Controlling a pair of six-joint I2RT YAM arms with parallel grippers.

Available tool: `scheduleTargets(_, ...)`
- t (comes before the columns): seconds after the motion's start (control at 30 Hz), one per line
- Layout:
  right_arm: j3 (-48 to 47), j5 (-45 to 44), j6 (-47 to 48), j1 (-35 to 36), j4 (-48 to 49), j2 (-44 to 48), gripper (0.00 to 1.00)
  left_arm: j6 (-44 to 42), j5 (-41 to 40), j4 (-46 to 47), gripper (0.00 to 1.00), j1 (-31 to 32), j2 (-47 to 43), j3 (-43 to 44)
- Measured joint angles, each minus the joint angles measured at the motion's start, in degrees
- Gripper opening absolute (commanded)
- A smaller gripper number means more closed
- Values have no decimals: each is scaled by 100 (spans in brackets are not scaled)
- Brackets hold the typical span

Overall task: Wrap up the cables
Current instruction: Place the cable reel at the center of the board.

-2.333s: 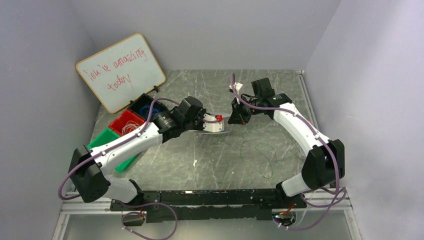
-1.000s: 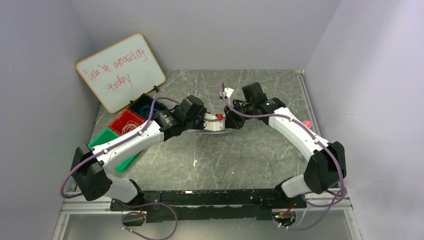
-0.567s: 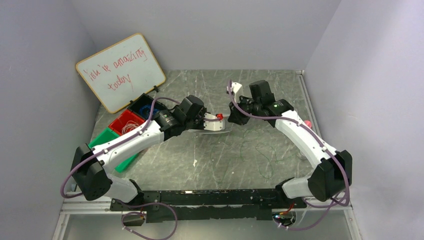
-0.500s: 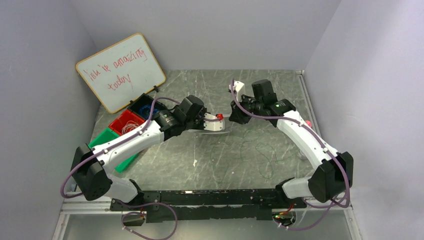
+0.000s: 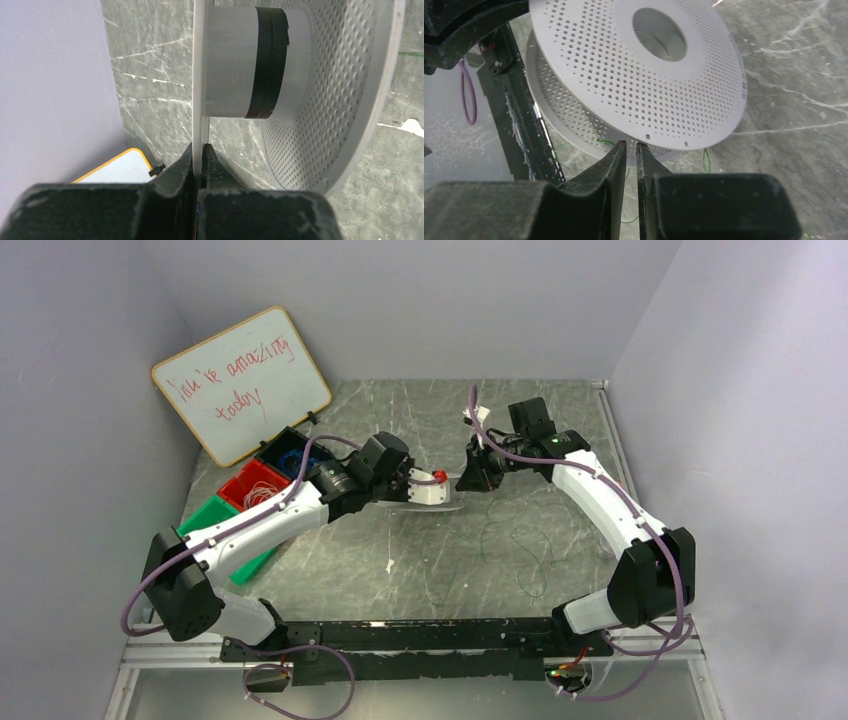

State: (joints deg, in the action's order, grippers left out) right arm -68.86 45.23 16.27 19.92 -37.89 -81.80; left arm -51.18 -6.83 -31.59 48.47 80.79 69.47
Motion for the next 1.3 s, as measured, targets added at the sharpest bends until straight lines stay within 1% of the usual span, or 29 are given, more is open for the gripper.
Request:
scheduleTargets(0.2,-22,160,0,-15,-46,4,16,13,15,101,2,4,0,0)
scheduleTargets(0.37,-22,243,-4,-173,-20,26,16,114,66,109,2,-4,0,0)
scheduleTargets(0.67,-20,463,-2,-195,-22,-46,15,201,146,136,2,-63,0,0)
scheduleTargets(0.97,-20,476,24,-195,-22,-98,14,317,249,133,2,-138,0,0)
scheduleTargets(1.3,-20,479,57,-195,-50,-273,10,404,302,136,3,-179,-7,2)
